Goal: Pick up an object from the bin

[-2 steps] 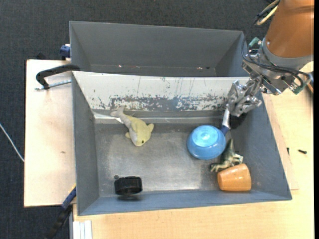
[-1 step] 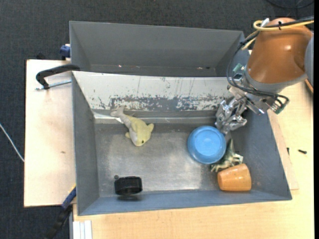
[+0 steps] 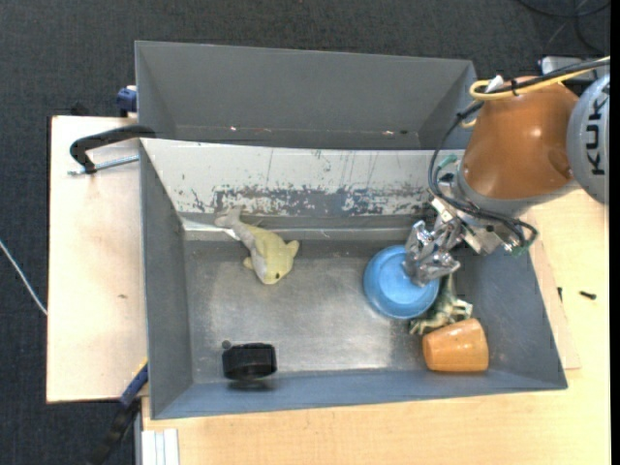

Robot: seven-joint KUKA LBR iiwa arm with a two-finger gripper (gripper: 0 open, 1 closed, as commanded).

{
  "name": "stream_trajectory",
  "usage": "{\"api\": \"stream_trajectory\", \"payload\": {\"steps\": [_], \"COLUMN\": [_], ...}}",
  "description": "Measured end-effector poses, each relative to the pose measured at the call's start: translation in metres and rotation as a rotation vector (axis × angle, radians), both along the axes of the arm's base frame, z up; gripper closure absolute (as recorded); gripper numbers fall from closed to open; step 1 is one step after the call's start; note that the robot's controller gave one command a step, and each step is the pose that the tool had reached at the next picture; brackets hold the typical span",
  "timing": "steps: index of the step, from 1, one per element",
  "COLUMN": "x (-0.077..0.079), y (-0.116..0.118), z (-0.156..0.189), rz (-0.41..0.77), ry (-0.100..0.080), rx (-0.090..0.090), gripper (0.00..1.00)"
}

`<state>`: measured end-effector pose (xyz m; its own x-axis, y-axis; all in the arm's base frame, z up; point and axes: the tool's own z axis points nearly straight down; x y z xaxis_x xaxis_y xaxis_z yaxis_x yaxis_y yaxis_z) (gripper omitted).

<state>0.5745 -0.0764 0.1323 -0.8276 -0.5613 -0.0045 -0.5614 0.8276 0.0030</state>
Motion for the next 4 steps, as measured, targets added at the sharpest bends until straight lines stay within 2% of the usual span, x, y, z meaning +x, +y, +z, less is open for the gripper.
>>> {"api": "stream_trajectory", "payload": {"steps": [1,2,3,4], "x": [-0.001,-0.039,-0.017,0.003], "y": [-0.001,0.026,0.101,0.163], "z": [-0.003,-0.038,-0.005,0.009], "rz": [0.001,0.025,0.110,0.012], "ry": [-0.003,-0.009,-0.009,-0.007], "rx": [-0.002,-0.004,0.000,0.001], "gripper": [0.00,0.00,0.00,0.00]}}
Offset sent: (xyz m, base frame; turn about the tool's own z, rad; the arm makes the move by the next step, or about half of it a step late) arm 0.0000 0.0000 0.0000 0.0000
